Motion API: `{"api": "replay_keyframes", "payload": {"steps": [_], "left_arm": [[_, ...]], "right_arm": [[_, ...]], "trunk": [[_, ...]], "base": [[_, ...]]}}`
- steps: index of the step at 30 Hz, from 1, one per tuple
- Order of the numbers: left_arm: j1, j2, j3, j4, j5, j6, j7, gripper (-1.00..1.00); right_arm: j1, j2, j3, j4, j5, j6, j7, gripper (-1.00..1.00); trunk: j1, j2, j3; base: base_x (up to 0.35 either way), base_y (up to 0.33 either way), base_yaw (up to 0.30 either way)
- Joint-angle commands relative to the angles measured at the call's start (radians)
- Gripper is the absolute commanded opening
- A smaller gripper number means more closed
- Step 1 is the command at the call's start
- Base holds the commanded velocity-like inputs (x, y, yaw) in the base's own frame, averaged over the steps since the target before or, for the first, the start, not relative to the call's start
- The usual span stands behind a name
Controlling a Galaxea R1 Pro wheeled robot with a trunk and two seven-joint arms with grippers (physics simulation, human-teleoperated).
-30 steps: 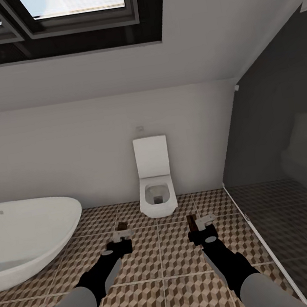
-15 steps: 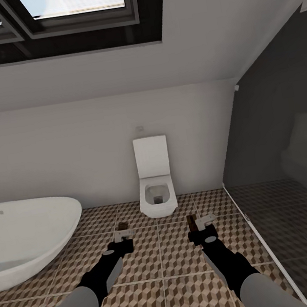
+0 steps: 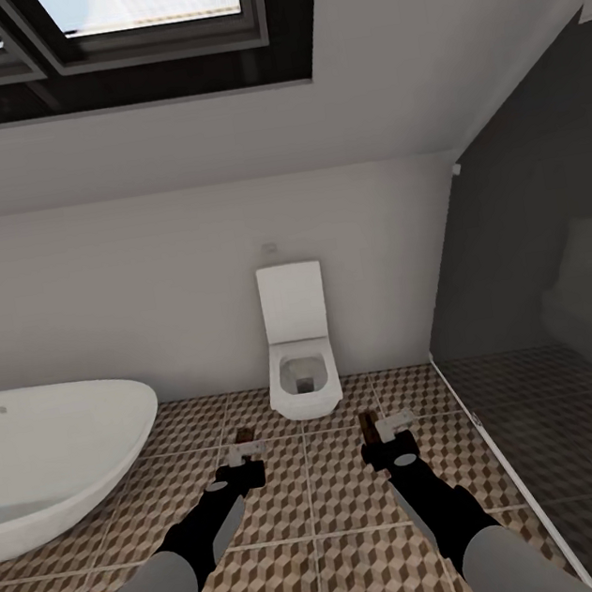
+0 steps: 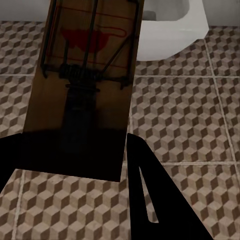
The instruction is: Take the four mousetraps from the cabinet in the bathroom and place them on the bathroom floor. Make sure all four end up on the same floor surface, and ensure that at least two of them are either under or directly next to the same bathroom sink.
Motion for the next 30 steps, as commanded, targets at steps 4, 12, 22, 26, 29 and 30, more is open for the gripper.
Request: {"api": "replay_keyframes", "payload": {"steps": [4,12,22,26,29,30], "left_arm": [[-0.001,0.001,-0.009,-0.002,0.005,0.005,0.012,-1.0],[-0.001,0.001,-0.009,0.001,0.005,0.005,0.012,-1.0],[-0.001,0.001,-0.01,0.003,0.005,0.005,0.009,-1.0],[-0.001,0.001,-0.01,0.003,0.005,0.005,0.008,-1.0],[-0.001,0.0,-0.01,0.005,0.005,0.005,0.007,-1.0],[0.0,0.0,-0.01,0.007,0.005,0.005,0.007,-1.0]], "right_arm": [[-0.001,0.0,0.003,-0.004,0.004,0.008,-0.003,-1.0],[-0.001,0.0,0.003,-0.005,0.004,0.007,-0.003,-1.0],[-0.001,0.0,0.003,-0.005,0.004,0.006,-0.003,-1.0],[-0.001,0.0,0.003,-0.005,0.004,0.005,-0.003,-1.0],[-0.001,0.0,0.003,-0.005,0.004,0.005,-0.003,-1.0],[-0.001,0.0,0.003,-0.005,0.004,0.005,-0.003,-1.0]], "trunk": [[0.001,-0.002,-0.004],[0.02,-0.037,-0.027],[0.058,-0.107,-0.073],[0.073,-0.135,-0.091],[0.085,-0.156,-0.106],[0.089,-0.163,-0.11]], "base": [[0.0,0.0,0.0],[0.0,0.0,0.0],[0.0,0.0,0.0],[0.0,0.0,0.0],[0.0,0.0,0.0],[0.0,0.0,0.0]]}}
